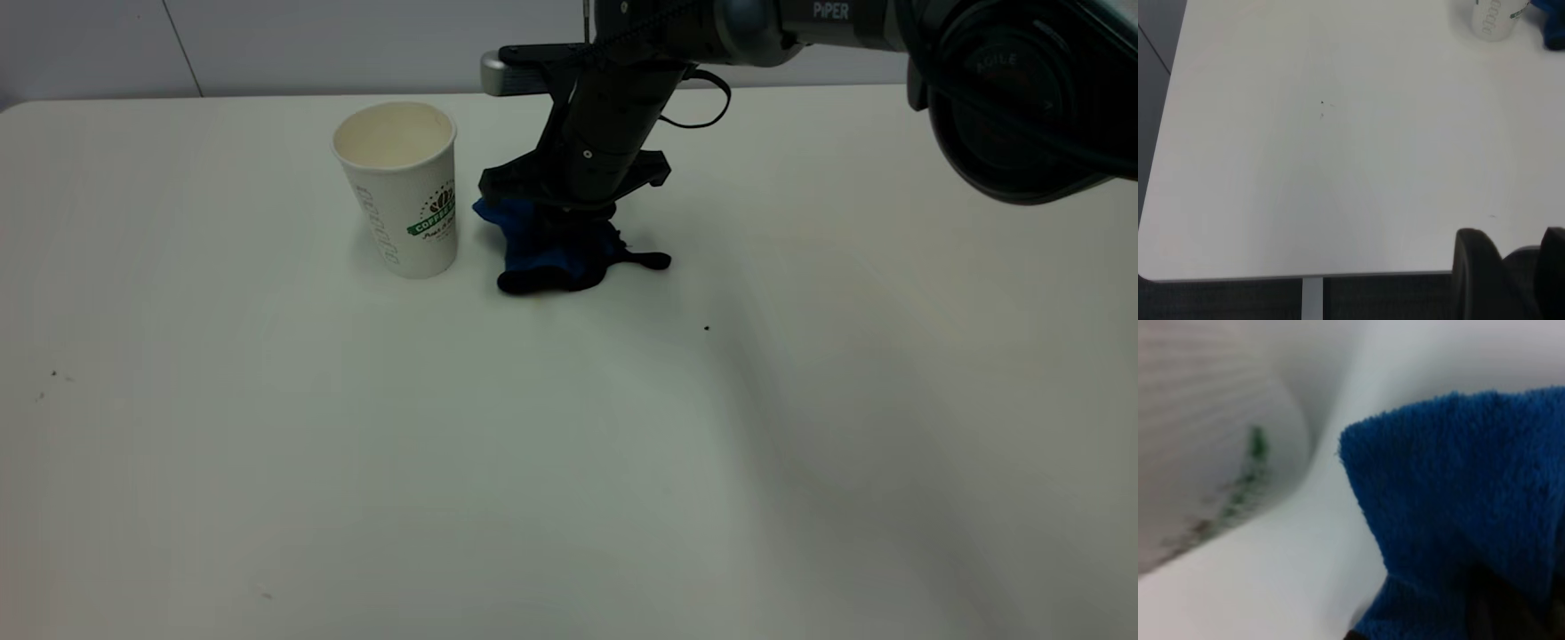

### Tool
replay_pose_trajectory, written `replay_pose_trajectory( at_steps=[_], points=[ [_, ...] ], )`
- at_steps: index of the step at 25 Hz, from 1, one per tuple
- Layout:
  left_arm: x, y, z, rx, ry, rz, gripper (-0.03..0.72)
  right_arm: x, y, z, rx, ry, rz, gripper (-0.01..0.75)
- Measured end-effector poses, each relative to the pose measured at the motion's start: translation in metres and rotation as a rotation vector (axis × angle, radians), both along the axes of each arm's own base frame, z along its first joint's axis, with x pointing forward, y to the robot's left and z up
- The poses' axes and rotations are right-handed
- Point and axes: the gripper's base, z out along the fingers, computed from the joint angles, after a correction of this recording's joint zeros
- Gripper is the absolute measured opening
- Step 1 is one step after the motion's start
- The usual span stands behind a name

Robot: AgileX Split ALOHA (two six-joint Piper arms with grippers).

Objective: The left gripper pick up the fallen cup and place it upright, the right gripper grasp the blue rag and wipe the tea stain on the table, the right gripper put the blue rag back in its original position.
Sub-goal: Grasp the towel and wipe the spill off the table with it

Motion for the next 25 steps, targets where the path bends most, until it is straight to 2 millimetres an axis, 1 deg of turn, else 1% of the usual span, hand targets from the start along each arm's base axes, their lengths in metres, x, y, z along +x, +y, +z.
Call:
replay_pose_trajectory(
  at_steps=[4, 7, 16, 19, 21, 23, 25],
  points=[
    [0.000, 0.000, 0.000, 0.000, 0.000, 0.000, 0.241, -0.007, 0.014, 0.000, 0.004, 0.001, 0.024, 0.070],
    [0.000, 0.000, 0.000, 0.000, 0.000, 0.000, 0.241, -0.012, 0.019, -0.001, 0.001, 0.025, 0.030, 0.070],
    [0.000, 0.000, 0.000, 0.000, 0.000, 0.000, 0.241, -0.022, 0.016, -0.009, -0.056, 0.131, 0.035, 0.071],
    [0.000, 0.000, 0.000, 0.000, 0.000, 0.000, 0.241, -0.023, 0.010, -0.010, -0.129, 0.152, 0.023, 0.072],
    [0.000, 0.000, 0.000, -0.001, 0.000, 0.001, 0.241, -0.022, 0.000, -0.009, -0.205, 0.159, 0.012, 0.072],
    [0.000, 0.000, 0.000, -0.001, 0.000, 0.001, 0.241, -0.018, -0.015, -0.008, -0.269, 0.178, -0.009, 0.072],
    [0.000, 0.000, 0.000, -0.001, 0.000, 0.001, 0.241, -0.011, -0.038, -0.008, -0.330, 0.204, -0.037, 0.072]
  ],
)
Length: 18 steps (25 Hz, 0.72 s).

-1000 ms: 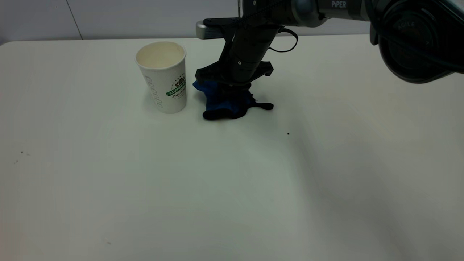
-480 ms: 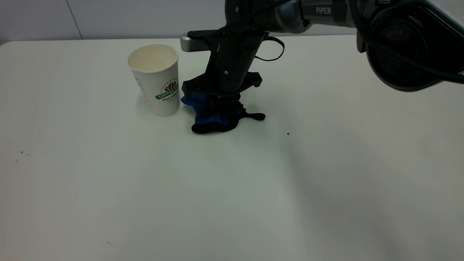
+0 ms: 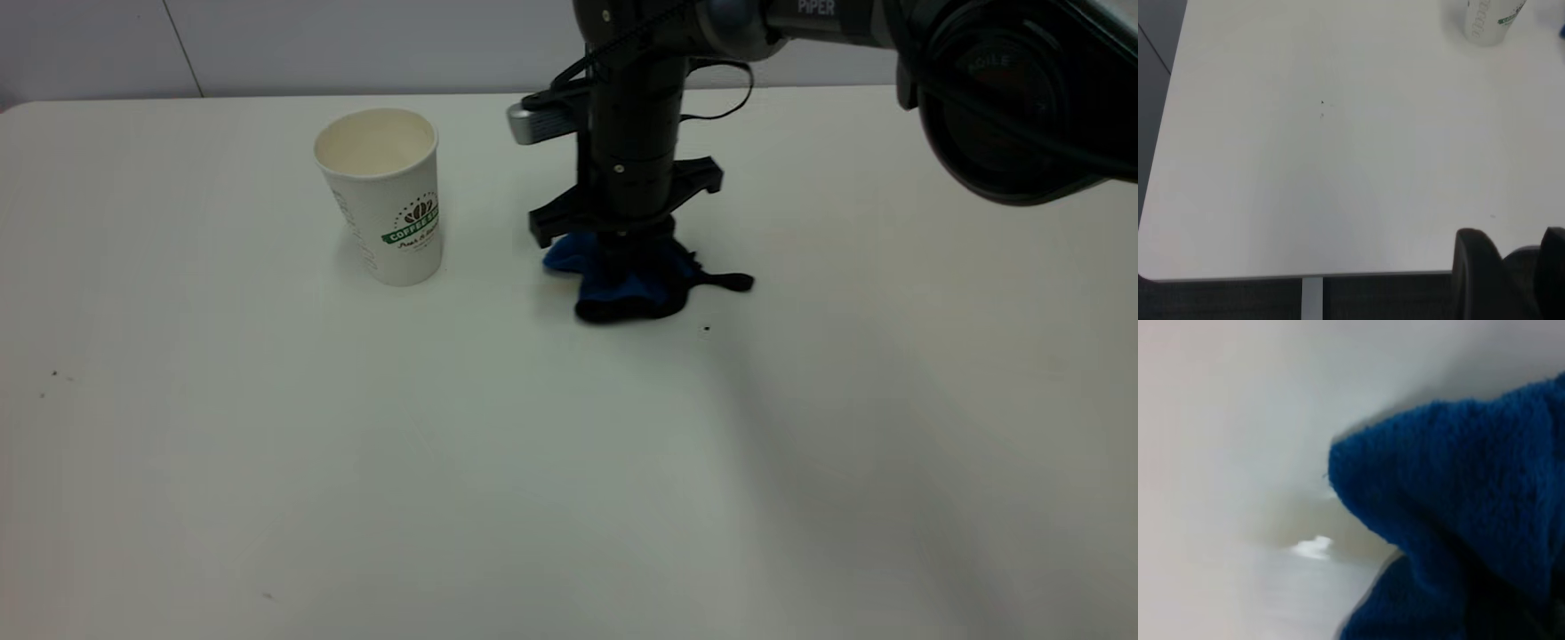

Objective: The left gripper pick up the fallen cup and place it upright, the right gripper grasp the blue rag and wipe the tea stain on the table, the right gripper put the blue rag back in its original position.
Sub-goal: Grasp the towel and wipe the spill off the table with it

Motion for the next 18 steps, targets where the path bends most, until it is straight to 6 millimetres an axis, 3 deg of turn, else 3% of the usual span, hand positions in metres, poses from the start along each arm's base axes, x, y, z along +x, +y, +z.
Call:
replay_pose_trajectory(
  at_steps=[8, 15, 18],
  points=[
    [0.000, 0.000, 0.000, 0.000, 0.000, 0.000, 0.241, 0.030, -0.104, 0.009, -0.093, 0.069, -0.168, 0.073],
    [0.000, 0.000, 0.000, 0.000, 0.000, 0.000, 0.241, 0.044, -0.175, 0.013, -0.067, 0.070, -0.299, 0.076],
    [0.000, 0.000, 0.000, 0.000, 0.000, 0.000, 0.241, 0.045, -0.196, 0.013, -0.027, 0.082, -0.353, 0.084]
  ],
)
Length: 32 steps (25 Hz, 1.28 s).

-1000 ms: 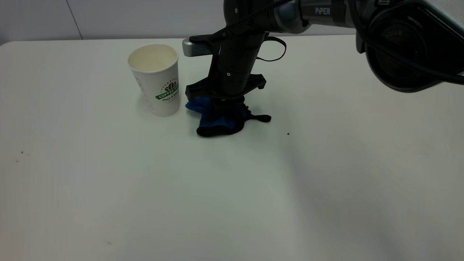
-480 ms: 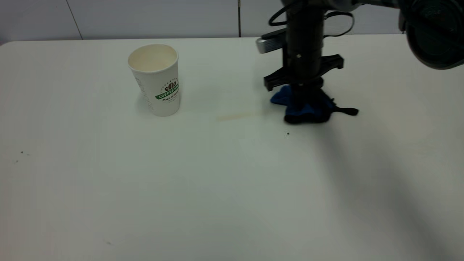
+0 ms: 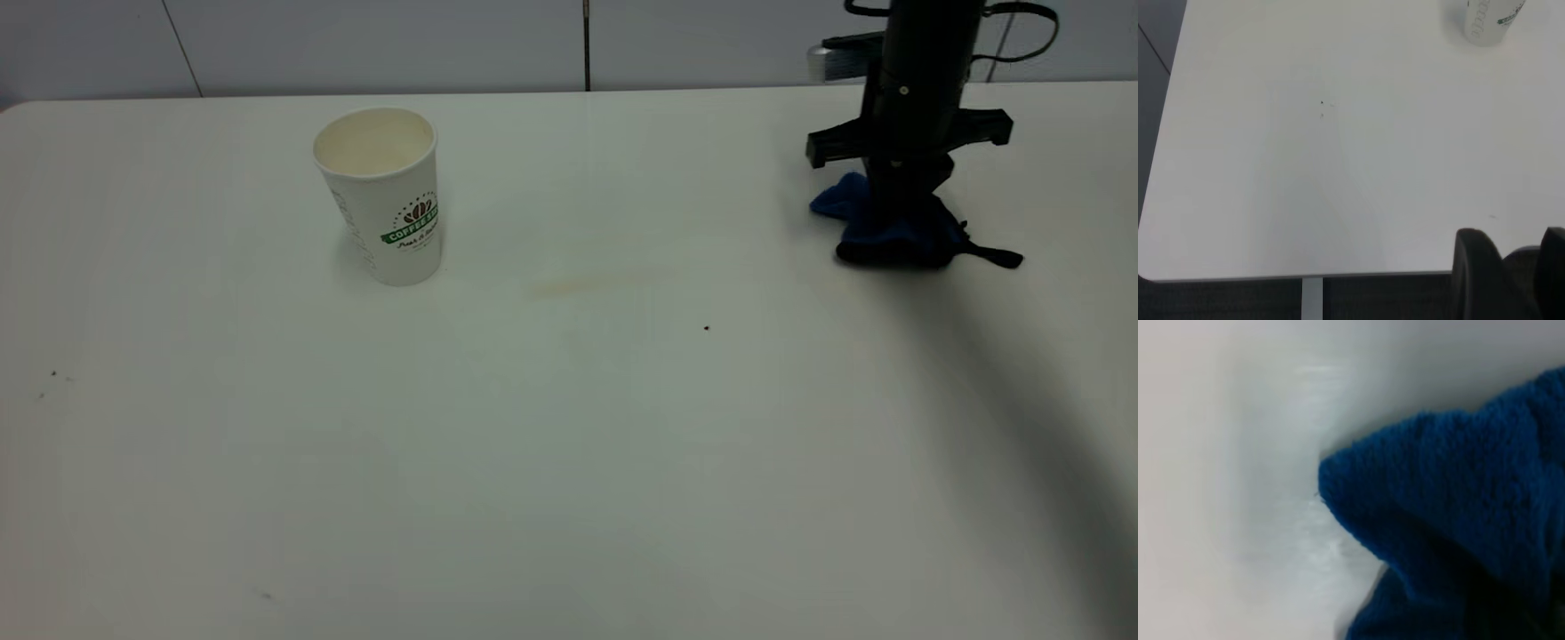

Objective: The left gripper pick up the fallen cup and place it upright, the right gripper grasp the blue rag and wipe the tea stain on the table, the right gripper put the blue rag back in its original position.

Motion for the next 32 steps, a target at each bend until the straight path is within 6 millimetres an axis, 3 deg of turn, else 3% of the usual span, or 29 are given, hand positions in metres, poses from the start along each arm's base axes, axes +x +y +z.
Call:
replay_pose_trajectory(
  at_steps=[4, 7, 11, 13, 15, 19, 23, 26, 32],
  points=[
    [0.000, 0.000, 0.000, 0.001, 0.000, -0.001, 0.241, 0.000, -0.014, -0.001, 0.022, 0.003, -0.036, 0.153],
    [0.000, 0.000, 0.000, 0.001, 0.000, -0.001, 0.241, 0.000, -0.016, -0.001, 0.021, 0.004, -0.038, 0.316],
    [0.000, 0.000, 0.000, 0.001, 0.000, -0.001, 0.241, 0.001, -0.016, 0.000, 0.023, 0.004, 0.005, 0.634],
    [0.000, 0.000, 0.000, 0.001, 0.000, -0.001, 0.241, 0.001, -0.014, 0.005, 0.041, -0.002, 0.019, 0.704],
    [0.000, 0.000, 0.000, 0.001, 0.000, -0.001, 0.241, 0.004, -0.012, 0.020, 0.058, -0.026, 0.033, 0.723],
    [0.000, 0.000, 0.000, 0.001, 0.000, -0.001, 0.241, 0.008, -0.006, 0.078, 0.104, -0.118, 0.057, 0.728],
    [0.000, 0.000, 0.000, 0.001, 0.000, -0.001, 0.241, -0.012, 0.003, 0.144, 0.120, -0.138, 0.092, 0.729],
    [0.000, 0.000, 0.000, 0.001, 0.000, -0.001, 0.241, -0.048, 0.011, 0.191, 0.122, -0.116, 0.117, 0.729],
    [0.000, 0.000, 0.000, 0.001, 0.000, -0.001, 0.241, -0.150, 0.010, 0.297, 0.144, -0.191, 0.134, 0.726]
  ],
)
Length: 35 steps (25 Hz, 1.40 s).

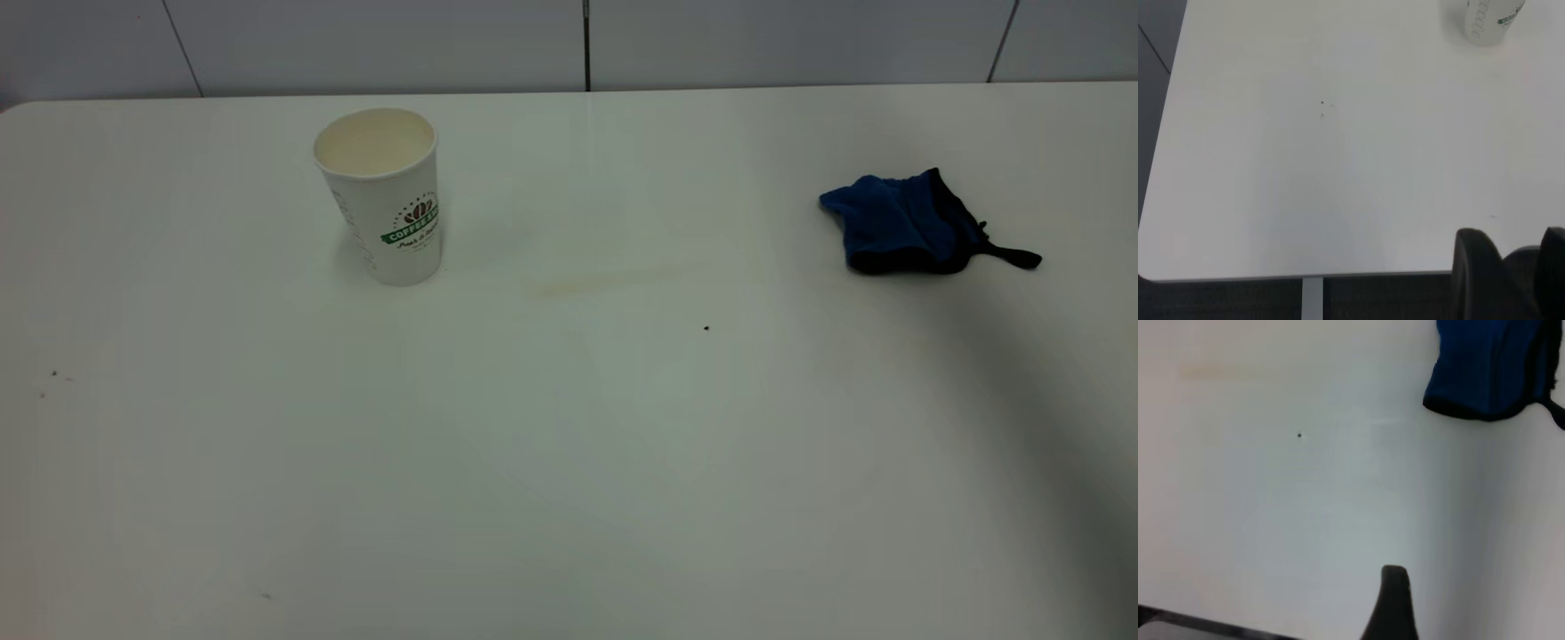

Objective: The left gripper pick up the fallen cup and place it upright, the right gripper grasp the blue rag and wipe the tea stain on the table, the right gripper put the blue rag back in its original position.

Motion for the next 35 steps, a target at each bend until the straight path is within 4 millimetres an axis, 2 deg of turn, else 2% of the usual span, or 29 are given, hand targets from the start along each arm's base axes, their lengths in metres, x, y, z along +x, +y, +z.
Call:
replay_pose_trajectory(
  at_steps=[3, 7, 11, 18, 20, 26, 29, 32, 35],
  points=[
    [0.000, 0.000, 0.000, 0.000, 0.000, 0.000, 0.241, -0.051, -0.006, 0.030, -0.006, -0.039, -0.017, 0.724],
    [0.000, 0.000, 0.000, -0.001, 0.000, 0.001, 0.241, -0.110, -0.013, 0.040, -0.026, -0.048, -0.031, 0.717],
    [0.000, 0.000, 0.000, -0.002, 0.000, 0.001, 0.241, -0.157, -0.019, 0.033, -0.047, -0.035, -0.060, 0.711],
    [0.000, 0.000, 0.000, -0.002, 0.000, 0.001, 0.241, -0.209, -0.026, 0.009, -0.067, -0.017, -0.081, 0.700],
    [0.000, 0.000, 0.000, -0.002, 0.000, 0.001, 0.241, -0.229, -0.028, 0.004, -0.062, -0.086, -0.084, 0.696],
    [0.000, 0.000, 0.000, -0.001, 0.000, 0.001, 0.241, -0.308, -0.035, -0.020, -0.029, -0.336, -0.113, 0.684],
    [0.000, 0.000, 0.000, -0.001, 0.000, 0.001, 0.241, -0.345, -0.039, -0.025, -0.020, -0.486, -0.142, 0.676],
    [0.000, 0.000, 0.000, -0.001, 0.000, 0.001, 0.241, -0.368, -0.041, -0.032, -0.019, -0.597, -0.179, 0.668],
    [0.000, 0.000, 0.000, -0.001, 0.000, 0.001, 0.241, -0.381, -0.041, -0.038, -0.023, -0.651, -0.208, 0.660]
  ],
)
